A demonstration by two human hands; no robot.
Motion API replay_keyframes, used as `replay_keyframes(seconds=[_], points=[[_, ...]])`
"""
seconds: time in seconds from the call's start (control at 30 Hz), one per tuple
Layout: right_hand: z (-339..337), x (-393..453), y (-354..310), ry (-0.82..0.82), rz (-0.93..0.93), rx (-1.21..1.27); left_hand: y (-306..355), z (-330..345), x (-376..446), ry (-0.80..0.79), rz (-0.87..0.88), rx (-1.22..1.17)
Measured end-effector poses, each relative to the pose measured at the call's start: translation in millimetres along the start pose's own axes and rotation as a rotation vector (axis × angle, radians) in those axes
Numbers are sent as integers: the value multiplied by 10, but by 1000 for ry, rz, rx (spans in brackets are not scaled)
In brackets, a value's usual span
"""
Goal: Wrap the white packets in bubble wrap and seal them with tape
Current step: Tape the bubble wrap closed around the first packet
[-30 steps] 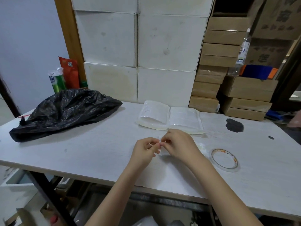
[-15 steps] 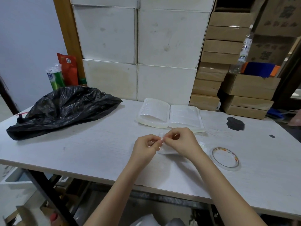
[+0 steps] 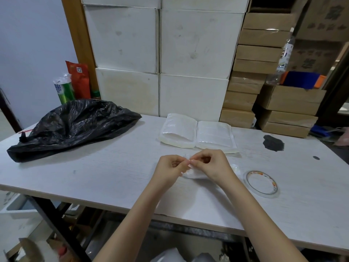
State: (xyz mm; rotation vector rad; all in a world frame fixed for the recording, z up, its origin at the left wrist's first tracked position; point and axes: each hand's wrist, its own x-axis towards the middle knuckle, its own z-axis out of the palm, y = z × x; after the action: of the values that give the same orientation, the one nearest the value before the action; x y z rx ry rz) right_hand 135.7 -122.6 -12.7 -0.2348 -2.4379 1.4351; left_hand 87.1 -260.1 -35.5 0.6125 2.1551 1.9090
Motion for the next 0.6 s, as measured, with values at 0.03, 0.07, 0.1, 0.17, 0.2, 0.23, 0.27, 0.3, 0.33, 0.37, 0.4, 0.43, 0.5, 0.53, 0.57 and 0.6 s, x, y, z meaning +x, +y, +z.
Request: replay_keyframes(seconds=[0.03, 0.07, 0.1, 0.17, 0.2, 0.23, 0.27, 0.3, 0.33, 0.37, 0.4, 0.43, 0.5, 0.53, 0.57, 0.6], points=[[-8, 0, 6, -2, -3, 7, -6, 5, 6, 2, -1, 11], [-11, 2, 9, -3, -5, 6, -14, 14, 12, 6, -2, 30], [-11, 3, 12, -4, -7, -2, -23, 23, 17, 12, -2, 57], [6, 13, 19, 1, -14, -29, -42, 45, 36, 31, -2, 122], [18, 17, 25, 5, -15, -49, -52, 56, 44, 44, -8, 150], [32, 16, 29, 9, -13, -69, -57, 67, 49, 56, -18, 167], [46, 12, 29, 13, -10, -83, -58, 82, 50, 67, -27, 172], [54, 5, 31, 17, -10, -91, -61, 98, 48, 76, -30, 172], [60, 2, 36, 24, -14, -96, -60, 114, 44, 85, -31, 181], [62, 1, 41, 31, -17, -105, -54, 127, 38, 91, -30, 208], [64, 1, 44, 37, -17, -123, -46, 138, 34, 92, -29, 247], [68, 3, 45, 39, -14, -144, -36, 143, 35, 89, -27, 281], [81, 12, 51, 38, -5, -183, -16, 147, 43, 78, -30, 308], [84, 17, 52, 35, 0, -197, -13, 152, 47, 72, -37, 302], [89, 20, 53, 33, 6, -210, -10, 158, 45, 69, -42, 292], [89, 21, 53, 31, 10, -222, -9, 162, 42, 70, -49, 280]])
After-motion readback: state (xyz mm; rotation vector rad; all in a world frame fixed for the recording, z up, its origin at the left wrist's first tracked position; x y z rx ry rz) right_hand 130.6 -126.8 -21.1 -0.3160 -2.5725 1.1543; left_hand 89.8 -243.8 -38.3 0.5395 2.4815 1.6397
